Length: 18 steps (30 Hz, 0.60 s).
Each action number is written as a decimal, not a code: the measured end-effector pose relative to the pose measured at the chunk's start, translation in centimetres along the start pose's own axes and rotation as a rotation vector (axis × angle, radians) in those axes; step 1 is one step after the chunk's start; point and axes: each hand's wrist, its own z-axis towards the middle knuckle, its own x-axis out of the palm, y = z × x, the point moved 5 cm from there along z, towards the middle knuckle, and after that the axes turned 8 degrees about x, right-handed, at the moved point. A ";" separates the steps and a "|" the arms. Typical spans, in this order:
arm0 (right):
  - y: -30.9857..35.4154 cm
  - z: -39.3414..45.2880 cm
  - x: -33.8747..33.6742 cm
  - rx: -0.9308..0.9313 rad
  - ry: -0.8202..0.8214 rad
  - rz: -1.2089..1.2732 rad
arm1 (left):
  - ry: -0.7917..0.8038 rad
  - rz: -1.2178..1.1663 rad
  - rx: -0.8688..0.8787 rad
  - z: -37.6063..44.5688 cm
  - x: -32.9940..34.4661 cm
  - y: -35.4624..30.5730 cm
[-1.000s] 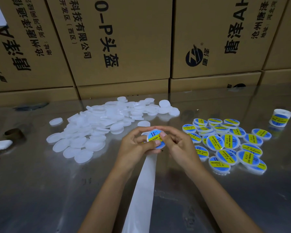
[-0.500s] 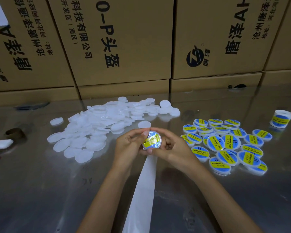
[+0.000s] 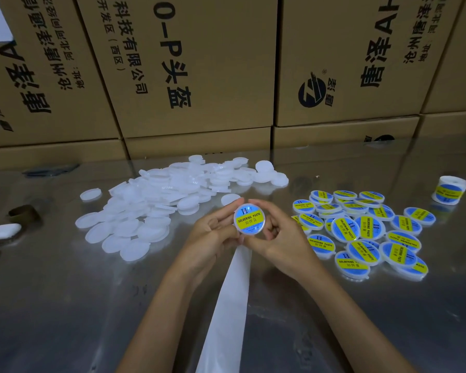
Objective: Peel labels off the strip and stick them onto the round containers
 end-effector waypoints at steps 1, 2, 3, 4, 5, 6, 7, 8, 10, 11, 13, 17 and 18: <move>0.0 0.0 -0.2 -0.007 -0.038 -0.023 | 0.004 -0.019 0.003 0.0 0.1 0.0; -0.1 0.0 -0.4 -0.004 -0.085 -0.058 | 0.004 -0.044 0.008 0.0 0.2 -0.1; -0.2 0.2 -0.9 0.010 -0.144 -0.103 | -0.009 -0.066 0.017 0.0 0.3 -0.2; -0.4 0.3 -1.6 0.039 -0.223 -0.158 | -0.038 -0.069 0.031 0.1 0.2 -0.3; -0.8 0.5 -2.6 0.094 -0.319 -0.221 | -0.082 -0.050 0.047 0.1 -0.1 -0.6; -1.2 0.6 -3.7 0.172 -0.416 -0.308 | -0.140 -0.021 0.060 0.2 -0.6 -0.7; -1.6 0.5 -5.0 0.263 -0.500 -0.430 | -0.204 0.004 0.067 0.2 -1.1 -0.9; -2.0 0.4 -6.2 0.342 -0.553 -0.569 | -0.263 0.020 0.069 0.2 -1.7 -1.0; -2.9 0.3 -7.8 0.443 -0.578 -0.750 | -0.358 0.033 0.069 0.1 -2.6 -1.0; -3.3 0.2 -8.2 0.474 -0.572 -0.802 | -0.397 0.042 0.066 0.1 -2.9 -0.8; -3.9 0.1 -8.6 0.513 -0.555 -0.885 | -0.466 0.081 0.058 0.1 -3.4 -0.3; -3.9 0.2 -8.3 0.514 -0.536 -0.937 | -0.571 0.131 0.037 0.2 -4.5 1.0; -3.8 0.1 -8.3 0.502 -0.539 -0.939 | -0.586 0.133 0.033 0.3 -4.8 1.3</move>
